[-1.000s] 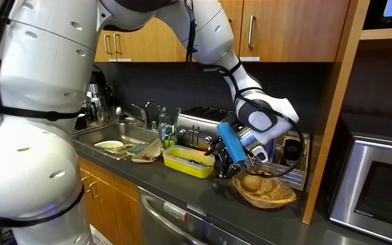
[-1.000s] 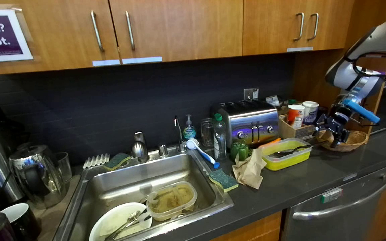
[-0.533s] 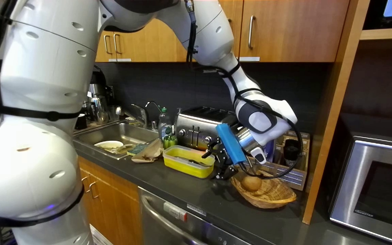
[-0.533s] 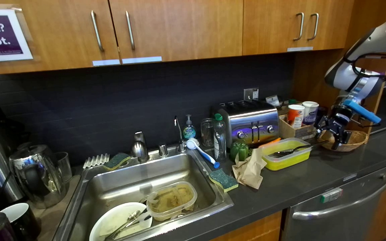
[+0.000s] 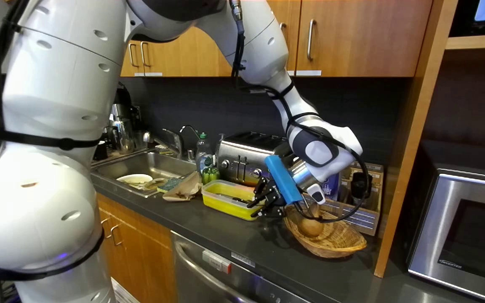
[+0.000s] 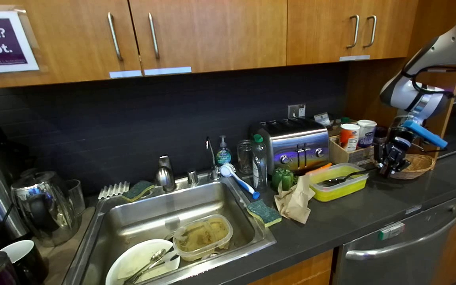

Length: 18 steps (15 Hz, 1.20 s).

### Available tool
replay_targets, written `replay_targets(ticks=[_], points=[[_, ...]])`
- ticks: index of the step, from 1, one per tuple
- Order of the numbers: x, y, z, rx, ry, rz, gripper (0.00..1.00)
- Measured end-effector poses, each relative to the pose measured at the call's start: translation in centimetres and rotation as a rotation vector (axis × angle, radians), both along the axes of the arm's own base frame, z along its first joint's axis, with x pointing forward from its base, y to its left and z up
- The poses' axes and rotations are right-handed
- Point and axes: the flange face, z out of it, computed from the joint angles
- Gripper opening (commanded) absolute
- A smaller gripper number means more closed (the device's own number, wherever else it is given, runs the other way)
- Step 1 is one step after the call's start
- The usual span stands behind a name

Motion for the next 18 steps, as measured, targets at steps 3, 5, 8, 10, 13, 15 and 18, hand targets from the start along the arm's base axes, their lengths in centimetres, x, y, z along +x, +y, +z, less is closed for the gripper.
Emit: replay_targets(ticks=[3,5,8,10,13,15,18], points=[[0.03,0.10,-0.03,-0.001,0.001,0.006,0.29],[0.02,0.09,-0.03,-0.004,0.002,0.012,0.34],[0.04,0.03,0.01,-0.010,0.002,0.021,0.52],[0.11,0.00,0.08,-0.011,-0.001,0.023,0.66],[0.21,-0.12,0.20,-0.014,-0.012,0.043,0.87],[0.31,-0.28,0.27,-0.023,-0.025,0.072,0.99],[0.88,-0.53,0.41,-0.037,-0.043,0.119,1.00]])
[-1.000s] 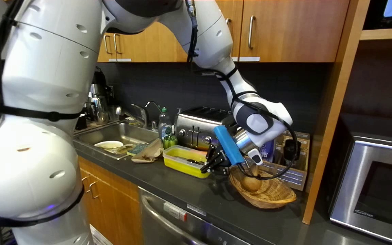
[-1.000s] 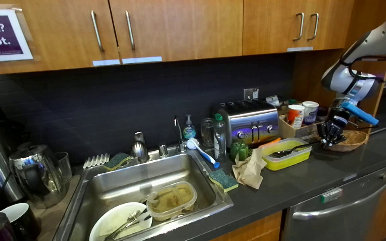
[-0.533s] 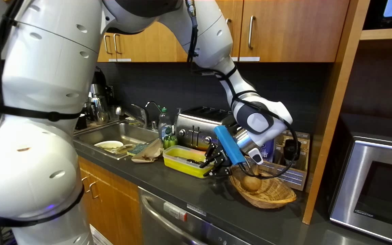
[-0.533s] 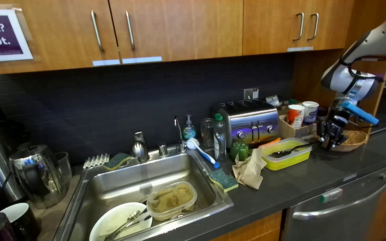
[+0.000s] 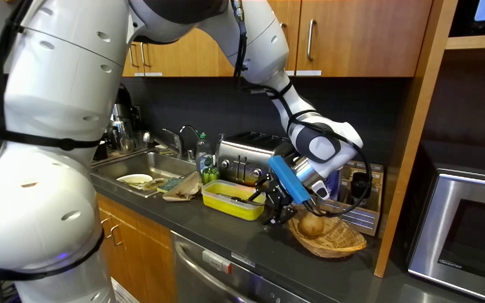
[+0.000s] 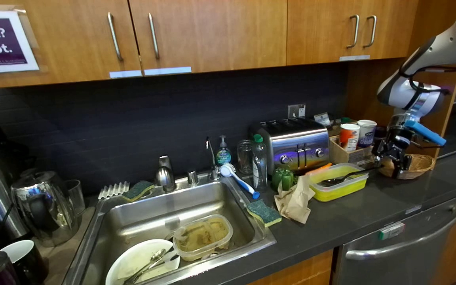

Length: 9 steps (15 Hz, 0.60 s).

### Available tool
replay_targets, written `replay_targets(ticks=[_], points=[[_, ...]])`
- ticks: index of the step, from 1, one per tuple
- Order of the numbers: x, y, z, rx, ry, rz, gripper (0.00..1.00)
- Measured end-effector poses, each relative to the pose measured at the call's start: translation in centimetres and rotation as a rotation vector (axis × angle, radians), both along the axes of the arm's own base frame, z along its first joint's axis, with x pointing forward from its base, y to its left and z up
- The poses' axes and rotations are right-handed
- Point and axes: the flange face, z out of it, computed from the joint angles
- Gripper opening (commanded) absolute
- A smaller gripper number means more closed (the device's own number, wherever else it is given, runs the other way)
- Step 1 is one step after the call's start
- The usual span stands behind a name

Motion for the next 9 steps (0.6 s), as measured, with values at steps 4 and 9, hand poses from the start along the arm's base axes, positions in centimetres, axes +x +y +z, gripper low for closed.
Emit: replay_targets(ticks=[4,9], points=[[1.1,-0.1,-0.2,-0.006,-0.024,0.044,1.00],[2.2,-0.1,-0.6,-0.006,-0.035,0.064,0.61]])
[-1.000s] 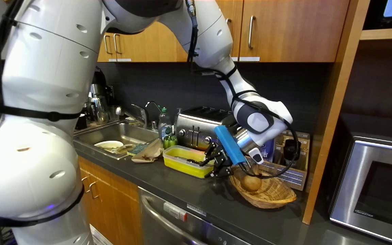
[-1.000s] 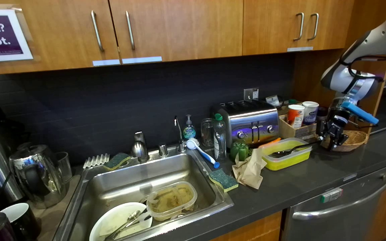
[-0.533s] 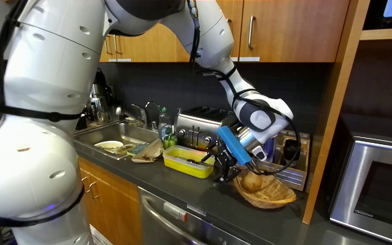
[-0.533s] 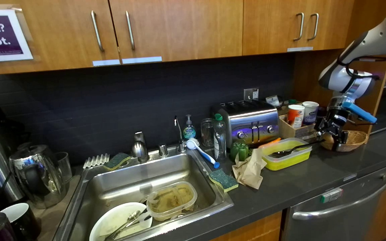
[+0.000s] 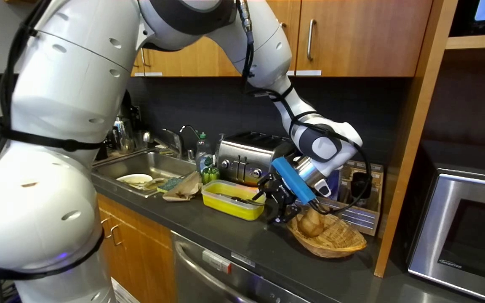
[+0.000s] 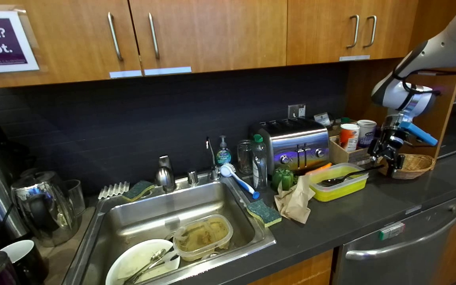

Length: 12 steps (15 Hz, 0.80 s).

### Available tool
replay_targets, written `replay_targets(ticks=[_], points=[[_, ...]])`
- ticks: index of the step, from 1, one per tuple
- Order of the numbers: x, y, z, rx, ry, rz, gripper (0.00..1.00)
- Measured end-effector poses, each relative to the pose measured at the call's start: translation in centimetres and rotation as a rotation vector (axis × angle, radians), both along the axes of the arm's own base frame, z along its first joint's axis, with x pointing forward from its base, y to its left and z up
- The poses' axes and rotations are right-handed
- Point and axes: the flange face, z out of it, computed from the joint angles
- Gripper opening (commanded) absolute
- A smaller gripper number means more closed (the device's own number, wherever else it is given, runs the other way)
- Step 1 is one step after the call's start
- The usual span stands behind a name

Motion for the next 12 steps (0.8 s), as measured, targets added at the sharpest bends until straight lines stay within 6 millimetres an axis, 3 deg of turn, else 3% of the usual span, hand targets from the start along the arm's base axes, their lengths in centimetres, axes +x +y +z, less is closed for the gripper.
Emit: replay_targets(ticks=[5,8,10,12], points=[[0.6,0.1,0.0,0.001,-0.009,0.013,0.21],[0.8,0.0,0.5,0.011,-0.015,0.023,0.05],[1.0,-0.2,1.0,0.023,-0.018,0.031,0.00],[1.2,-0.3,1.3,0.030,-0.020,0.037,0.04]])
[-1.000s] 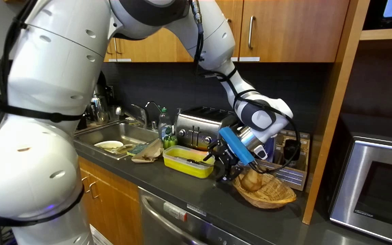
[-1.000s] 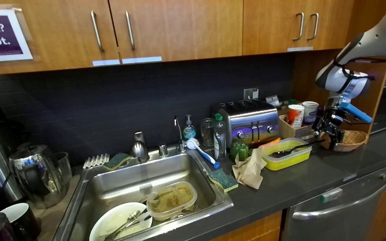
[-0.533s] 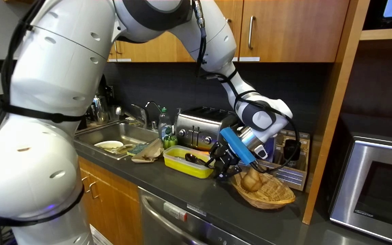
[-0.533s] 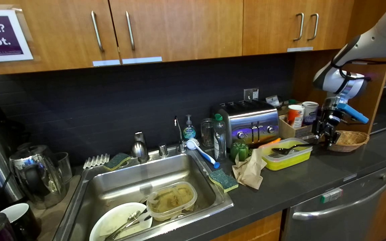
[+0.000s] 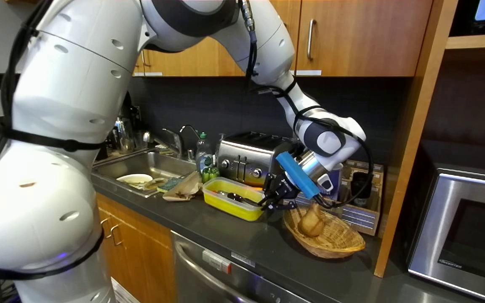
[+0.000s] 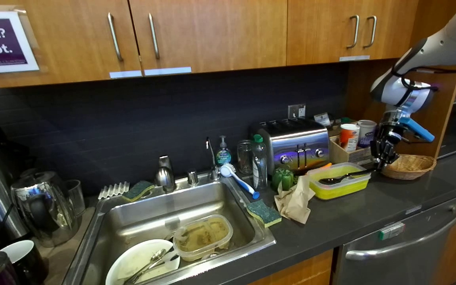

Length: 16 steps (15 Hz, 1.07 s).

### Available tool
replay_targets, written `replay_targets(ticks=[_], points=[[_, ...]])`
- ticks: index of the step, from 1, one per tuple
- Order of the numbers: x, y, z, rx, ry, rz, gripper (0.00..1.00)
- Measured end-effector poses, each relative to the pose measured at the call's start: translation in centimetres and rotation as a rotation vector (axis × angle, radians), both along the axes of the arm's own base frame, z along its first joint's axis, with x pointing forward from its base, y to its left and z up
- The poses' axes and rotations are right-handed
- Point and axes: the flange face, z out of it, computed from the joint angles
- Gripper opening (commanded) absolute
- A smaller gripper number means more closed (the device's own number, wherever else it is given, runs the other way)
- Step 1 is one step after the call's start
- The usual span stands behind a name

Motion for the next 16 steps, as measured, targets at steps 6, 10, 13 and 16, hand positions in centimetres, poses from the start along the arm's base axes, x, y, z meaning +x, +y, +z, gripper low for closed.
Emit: replay_targets(ticks=[6,10,13,16], points=[[0.28,0.13,0.56,0.016,-0.004,0.019,0.02],[0.25,0.15,0.58,0.023,-0.005,0.026,0.02],[0.20,0.26,0.59,0.034,-0.013,0.044,0.01],[0.21,0.45,0.65,0.045,-0.026,0.066,0.01]])
